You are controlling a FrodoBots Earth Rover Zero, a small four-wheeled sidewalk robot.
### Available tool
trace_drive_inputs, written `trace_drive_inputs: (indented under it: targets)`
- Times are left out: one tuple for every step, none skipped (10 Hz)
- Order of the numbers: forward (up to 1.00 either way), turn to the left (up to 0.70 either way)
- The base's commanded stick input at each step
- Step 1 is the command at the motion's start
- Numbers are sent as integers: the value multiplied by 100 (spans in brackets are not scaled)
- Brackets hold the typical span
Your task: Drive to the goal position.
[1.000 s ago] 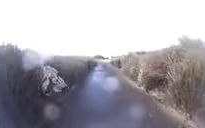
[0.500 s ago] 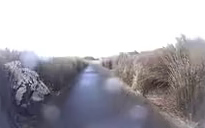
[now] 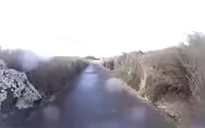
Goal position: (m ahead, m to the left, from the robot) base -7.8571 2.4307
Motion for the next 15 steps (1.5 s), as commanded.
trace_drive_inputs:
  targets:
    - [70, 0]
    - [70, 0]
    - [70, 0]
    - [70, 0]
    - [70, 0]
    - [70, 0]
    - [70, 0]
    - [70, 0]
    - [70, 0]
    - [70, 0]
    - [70, 0]
    - [70, 0]
    - [70, 0]
    - [70, 0]
    - [70, 0]
